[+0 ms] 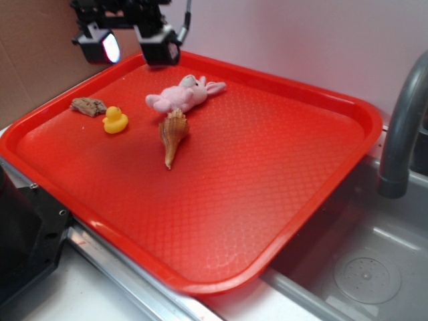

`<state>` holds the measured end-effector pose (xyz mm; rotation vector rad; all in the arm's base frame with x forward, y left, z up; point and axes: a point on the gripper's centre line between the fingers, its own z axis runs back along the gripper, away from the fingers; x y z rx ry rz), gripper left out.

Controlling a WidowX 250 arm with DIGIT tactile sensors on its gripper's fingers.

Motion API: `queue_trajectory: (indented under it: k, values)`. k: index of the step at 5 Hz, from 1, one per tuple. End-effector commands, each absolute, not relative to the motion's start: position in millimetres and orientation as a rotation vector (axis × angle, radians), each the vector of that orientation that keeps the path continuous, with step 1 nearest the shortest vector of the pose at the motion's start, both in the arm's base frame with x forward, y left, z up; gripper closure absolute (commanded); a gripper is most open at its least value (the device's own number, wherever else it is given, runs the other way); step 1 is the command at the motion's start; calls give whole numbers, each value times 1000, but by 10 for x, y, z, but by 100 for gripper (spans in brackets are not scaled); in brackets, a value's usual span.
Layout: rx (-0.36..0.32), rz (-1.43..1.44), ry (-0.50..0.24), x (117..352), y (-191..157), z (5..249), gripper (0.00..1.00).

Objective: Grab the shell.

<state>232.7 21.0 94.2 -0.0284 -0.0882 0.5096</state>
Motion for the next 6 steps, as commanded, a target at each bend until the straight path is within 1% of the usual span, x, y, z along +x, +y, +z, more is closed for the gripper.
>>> queue_trajectory:
  k: [1,2,3,4,5,6]
  values:
    - [-118,407,-63,2397,5,447,0]
    - [-120,388,-49,2418,-80,314,0]
    - [-109,368,-24,2371,-181,264,0]
    - [-82,359,-11,2297,-225,229,100]
    - [-45,353,-4,2294,-181,230,100]
    - [-9,311,8,2311,-105,384,100]
